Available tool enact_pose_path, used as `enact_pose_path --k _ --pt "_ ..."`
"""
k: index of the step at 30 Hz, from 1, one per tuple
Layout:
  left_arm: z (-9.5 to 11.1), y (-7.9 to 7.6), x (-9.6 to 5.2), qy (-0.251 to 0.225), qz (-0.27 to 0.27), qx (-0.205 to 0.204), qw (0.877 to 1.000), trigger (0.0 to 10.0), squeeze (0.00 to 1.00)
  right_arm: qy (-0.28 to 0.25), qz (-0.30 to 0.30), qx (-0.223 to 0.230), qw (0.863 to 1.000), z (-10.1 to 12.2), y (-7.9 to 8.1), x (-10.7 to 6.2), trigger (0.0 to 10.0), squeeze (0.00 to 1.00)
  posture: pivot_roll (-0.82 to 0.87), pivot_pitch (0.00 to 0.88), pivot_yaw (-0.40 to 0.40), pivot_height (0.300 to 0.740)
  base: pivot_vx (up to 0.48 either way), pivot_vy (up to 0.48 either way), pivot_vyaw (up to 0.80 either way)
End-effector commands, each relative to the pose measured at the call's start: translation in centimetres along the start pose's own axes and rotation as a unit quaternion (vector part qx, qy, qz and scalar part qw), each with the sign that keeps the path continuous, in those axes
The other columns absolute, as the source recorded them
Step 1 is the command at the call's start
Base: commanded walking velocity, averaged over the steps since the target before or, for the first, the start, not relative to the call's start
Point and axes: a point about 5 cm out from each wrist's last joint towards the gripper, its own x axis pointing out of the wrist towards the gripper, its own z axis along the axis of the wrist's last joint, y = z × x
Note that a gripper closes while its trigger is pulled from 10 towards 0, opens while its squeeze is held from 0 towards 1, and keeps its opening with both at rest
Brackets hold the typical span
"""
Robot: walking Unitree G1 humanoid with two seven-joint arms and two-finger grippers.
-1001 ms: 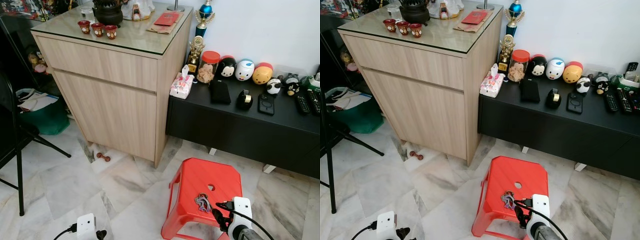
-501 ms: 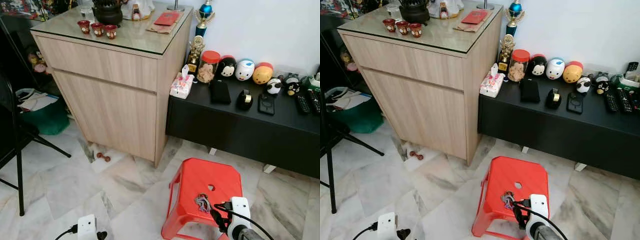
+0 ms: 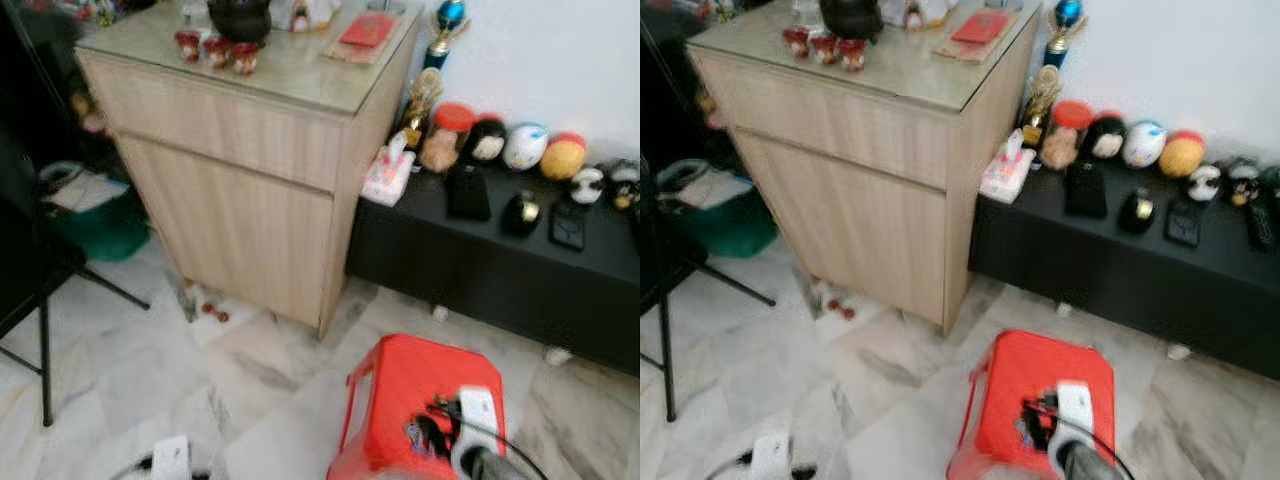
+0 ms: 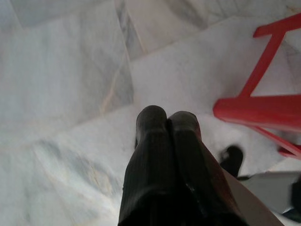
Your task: Hang keys on a hook
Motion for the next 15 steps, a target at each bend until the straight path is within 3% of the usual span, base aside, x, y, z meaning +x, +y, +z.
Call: enact_pose_path --k 1,15 --pt "-0.65 -0.73 -0.04 0.012 -0.009 0.004 1.0 10.0 0.0 0.014 -0.014 0.006 1.0 -0.92 -0.94 -0.48 10.0 0.0 0.11 0.094 -0.072 0.74 0.0 0.0 0.0" --pt "-0.79 -0.88 -0.07 0.011 -0.012 -0.001 1.0 10.0 0.0 0.0 -0.025 0.028 0.999 -0.83 -1.04 -0.51 10.0 0.0 0.11 0.094 -0.076 0.74 0.0 0.0 0.0"
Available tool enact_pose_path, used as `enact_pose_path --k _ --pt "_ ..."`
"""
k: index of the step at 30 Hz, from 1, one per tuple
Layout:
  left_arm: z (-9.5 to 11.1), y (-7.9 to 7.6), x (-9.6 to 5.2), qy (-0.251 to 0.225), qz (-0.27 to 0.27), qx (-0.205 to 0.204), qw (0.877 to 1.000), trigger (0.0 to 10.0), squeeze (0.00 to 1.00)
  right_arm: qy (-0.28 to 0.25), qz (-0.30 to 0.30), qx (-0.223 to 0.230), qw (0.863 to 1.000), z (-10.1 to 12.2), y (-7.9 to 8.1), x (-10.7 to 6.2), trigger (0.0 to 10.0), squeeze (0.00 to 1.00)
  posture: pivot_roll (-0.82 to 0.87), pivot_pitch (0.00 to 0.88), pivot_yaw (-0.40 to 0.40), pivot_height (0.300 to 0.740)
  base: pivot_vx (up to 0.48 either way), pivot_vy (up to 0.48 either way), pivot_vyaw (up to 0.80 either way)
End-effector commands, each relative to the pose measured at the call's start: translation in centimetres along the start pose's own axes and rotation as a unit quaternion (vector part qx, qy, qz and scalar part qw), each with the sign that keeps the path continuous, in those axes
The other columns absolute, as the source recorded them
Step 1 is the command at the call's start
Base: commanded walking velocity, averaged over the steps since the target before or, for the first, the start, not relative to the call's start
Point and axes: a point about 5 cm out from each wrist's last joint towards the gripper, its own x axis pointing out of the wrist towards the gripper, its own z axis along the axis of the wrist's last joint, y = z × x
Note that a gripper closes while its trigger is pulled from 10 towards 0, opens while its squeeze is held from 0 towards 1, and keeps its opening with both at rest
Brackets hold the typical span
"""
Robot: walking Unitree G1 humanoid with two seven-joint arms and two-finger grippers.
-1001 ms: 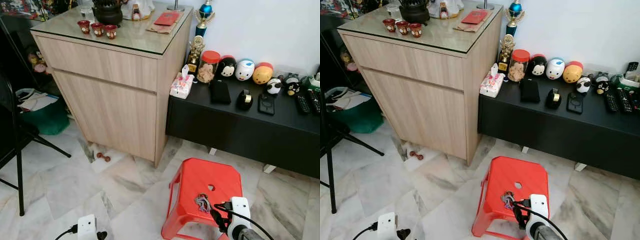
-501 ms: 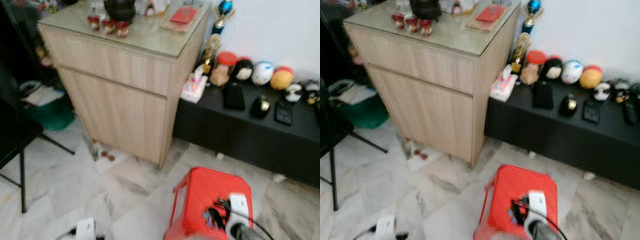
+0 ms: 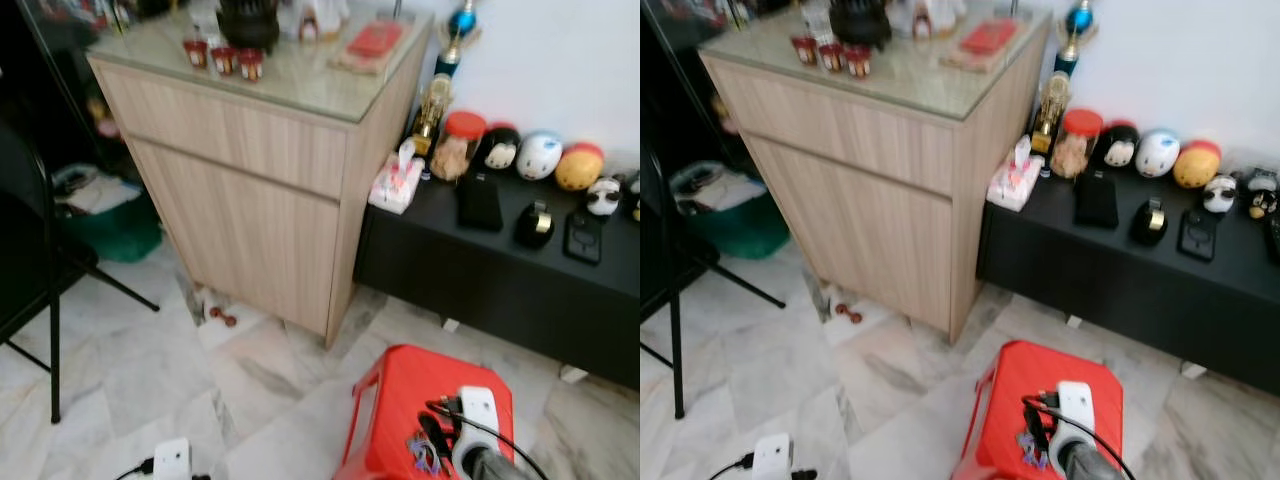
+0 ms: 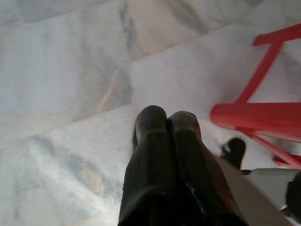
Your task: Hang keys on a hook
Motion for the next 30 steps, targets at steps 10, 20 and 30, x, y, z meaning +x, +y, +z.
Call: enact_pose_path --k 10,20,30 --pt "-0.71 -0.01 -0.15 0.011 -0.001 0.002 1.0 10.0 0.0 -0.011 -0.013 0.013 1.0 0.22 -0.48 -0.1 10.0 0.0 0.11 0.093 -0.075 0.74 0.0 0.0 0.0" --pt "-0.72 -0.13 -0.13 0.011 -0.003 0.002 1.0 10.0 0.0 0.003 -0.02 0.016 1.0 -0.04 -0.63 -0.13 10.0 0.0 0.11 0.094 -0.077 0.722 0.0 0.0 0.0" --pt "-0.69 -0.15 -0.12 0.011 -0.003 0.003 1.0 10.0 0.0 0.007 -0.006 0.009 1.0 -0.07 -0.48 -0.11 10.0 0.0 0.11 0.098 -0.078 0.658 0.0 0.0 0.0"
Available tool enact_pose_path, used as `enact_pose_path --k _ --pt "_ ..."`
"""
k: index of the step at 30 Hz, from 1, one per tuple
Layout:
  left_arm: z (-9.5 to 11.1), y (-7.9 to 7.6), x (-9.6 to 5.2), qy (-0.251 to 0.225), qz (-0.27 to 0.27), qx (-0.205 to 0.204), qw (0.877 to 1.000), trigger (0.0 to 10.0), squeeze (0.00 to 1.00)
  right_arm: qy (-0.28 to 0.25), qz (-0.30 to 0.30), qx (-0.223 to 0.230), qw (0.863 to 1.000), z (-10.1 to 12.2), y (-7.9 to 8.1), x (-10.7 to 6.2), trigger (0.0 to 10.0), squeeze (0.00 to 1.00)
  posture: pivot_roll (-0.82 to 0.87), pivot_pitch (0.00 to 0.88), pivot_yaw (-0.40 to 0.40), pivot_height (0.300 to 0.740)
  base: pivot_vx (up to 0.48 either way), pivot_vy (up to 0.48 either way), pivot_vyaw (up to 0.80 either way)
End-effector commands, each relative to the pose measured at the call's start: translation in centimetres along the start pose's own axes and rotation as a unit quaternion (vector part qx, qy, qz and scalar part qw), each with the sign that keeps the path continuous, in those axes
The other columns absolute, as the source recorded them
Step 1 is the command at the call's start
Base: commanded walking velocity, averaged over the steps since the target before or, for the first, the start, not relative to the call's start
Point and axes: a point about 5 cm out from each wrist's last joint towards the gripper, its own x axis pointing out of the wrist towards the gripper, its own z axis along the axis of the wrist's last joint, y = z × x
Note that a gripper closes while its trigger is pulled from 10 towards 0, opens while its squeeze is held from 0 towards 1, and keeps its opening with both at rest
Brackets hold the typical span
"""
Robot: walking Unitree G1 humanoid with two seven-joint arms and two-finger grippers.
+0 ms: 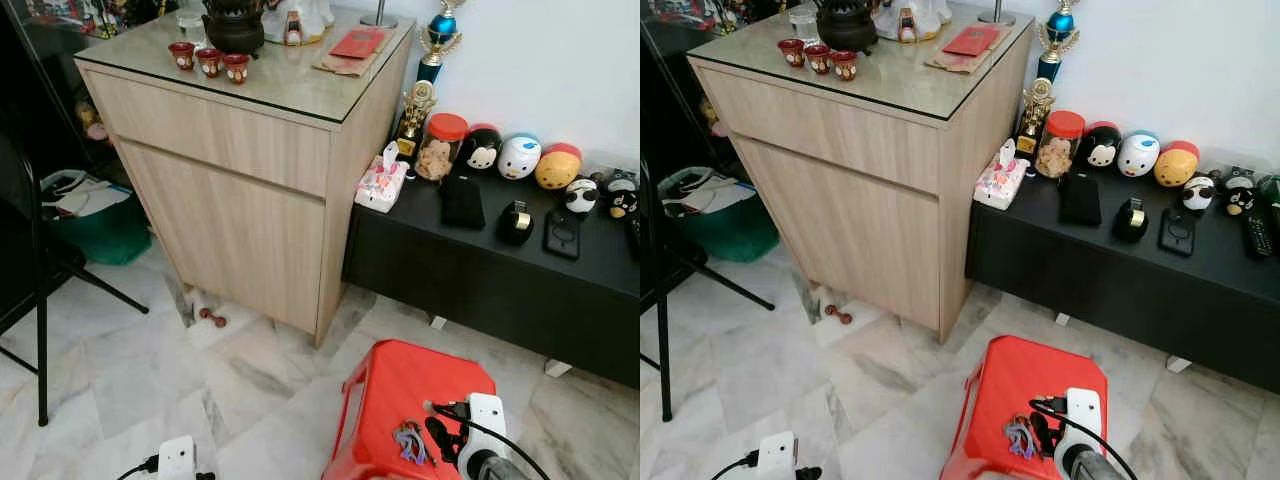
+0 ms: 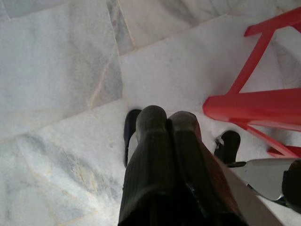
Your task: Hang keys on a hook
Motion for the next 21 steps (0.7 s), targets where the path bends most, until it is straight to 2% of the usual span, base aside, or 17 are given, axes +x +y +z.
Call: enact_pose_path --k 1,4,21 --pt "-0.68 -0.01 -0.14 0.011 -0.002 0.003 1.0 10.0 0.0 0.01 0.002 -0.002 1.0 -0.31 -0.2 -0.11 10.0 0.0 0.11 0.099 -0.078 0.653 0.0 0.0 0.0" --pt "-0.65 -0.06 -0.13 0.01 -0.003 0.003 1.0 10.0 0.0 0.01 0.003 -0.003 1.0 -0.31 -0.18 -0.11 10.0 0.0 0.11 0.099 -0.077 0.633 0.0 0.0 0.0" --pt "-0.95 -0.05 -0.21 0.013 -0.005 0.005 1.0 10.0 0.0 0.009 0.025 -0.006 1.0 -0.38 -0.02 -0.16 10.0 0.0 0.12 0.113 -0.077 0.633 0.0 0.0 0.0"
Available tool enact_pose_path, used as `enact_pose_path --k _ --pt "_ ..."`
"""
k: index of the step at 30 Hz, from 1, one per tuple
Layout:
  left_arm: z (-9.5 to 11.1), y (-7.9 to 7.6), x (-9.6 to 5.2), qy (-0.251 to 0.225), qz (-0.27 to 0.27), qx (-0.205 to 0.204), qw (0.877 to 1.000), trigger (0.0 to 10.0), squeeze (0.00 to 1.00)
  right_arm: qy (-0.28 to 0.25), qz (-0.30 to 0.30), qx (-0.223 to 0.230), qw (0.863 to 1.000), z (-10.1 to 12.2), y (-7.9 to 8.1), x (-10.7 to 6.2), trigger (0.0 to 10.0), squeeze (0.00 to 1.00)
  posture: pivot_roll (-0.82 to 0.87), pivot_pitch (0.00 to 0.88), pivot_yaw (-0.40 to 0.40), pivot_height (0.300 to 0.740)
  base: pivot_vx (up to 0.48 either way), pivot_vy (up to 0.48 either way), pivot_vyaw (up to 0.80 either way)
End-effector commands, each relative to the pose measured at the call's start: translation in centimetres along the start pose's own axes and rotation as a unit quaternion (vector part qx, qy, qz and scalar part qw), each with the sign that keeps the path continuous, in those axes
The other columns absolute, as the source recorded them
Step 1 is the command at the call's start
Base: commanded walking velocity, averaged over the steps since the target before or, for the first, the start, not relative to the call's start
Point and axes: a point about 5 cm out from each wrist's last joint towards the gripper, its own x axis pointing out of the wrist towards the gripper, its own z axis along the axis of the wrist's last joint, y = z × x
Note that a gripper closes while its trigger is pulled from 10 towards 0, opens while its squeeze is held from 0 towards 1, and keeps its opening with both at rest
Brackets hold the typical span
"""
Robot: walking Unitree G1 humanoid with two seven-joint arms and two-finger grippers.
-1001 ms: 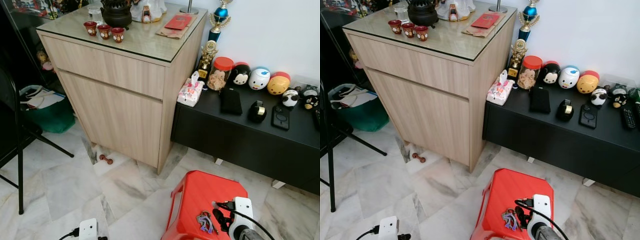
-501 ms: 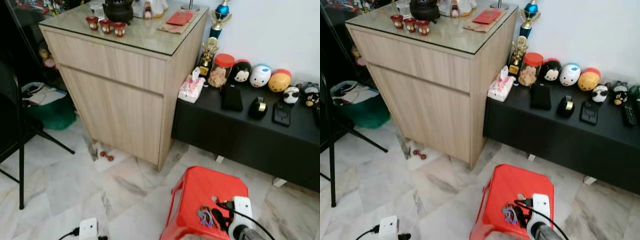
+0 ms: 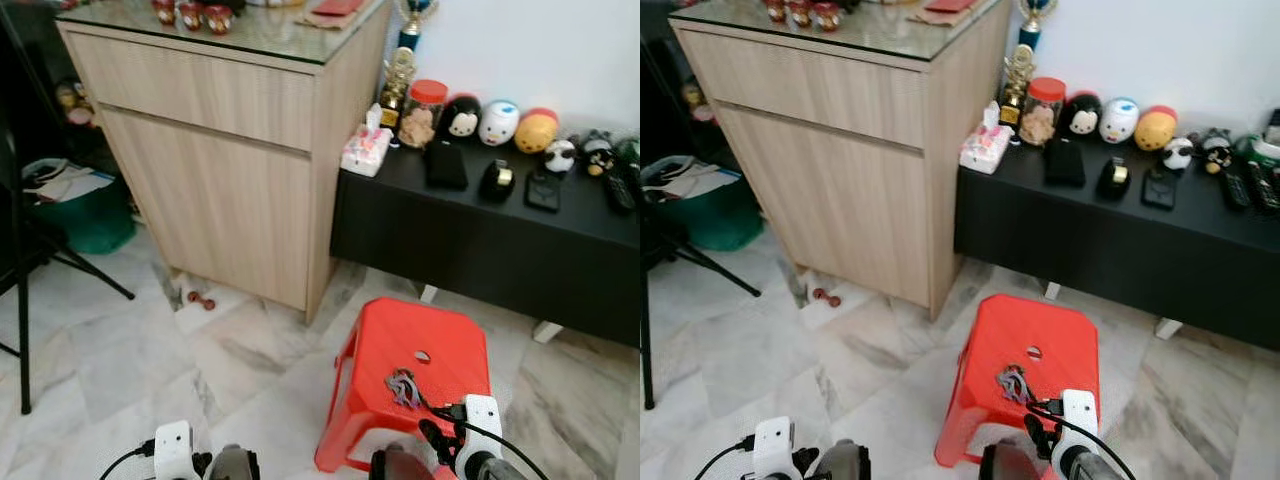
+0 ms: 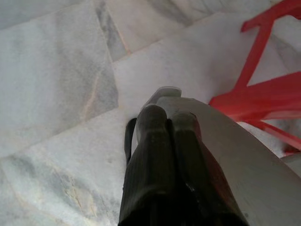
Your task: Hang keys on a hook
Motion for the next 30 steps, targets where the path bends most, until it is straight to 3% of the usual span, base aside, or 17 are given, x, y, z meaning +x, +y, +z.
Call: enact_pose_path --k 1,30 --pt "-2.5 0.0 -0.6 0.045 0.003 0.001 0.999 10.0 0.0 0.002 0.0 -0.002 1.0 -0.1 -0.3 -0.1 10.0 0.0 0.12 0.114 -0.077 0.633 0.0 0.0 0.0" --pt "-4.2 0.8 -1.6 0.031 0.004 -0.007 0.999 10.0 0.0 -0.053 0.06 -0.074 0.994 -1.2 -0.7 -1.5 10.0 0.0 0.15 0.213 -0.084 0.633 0.0 0.0 0.0"
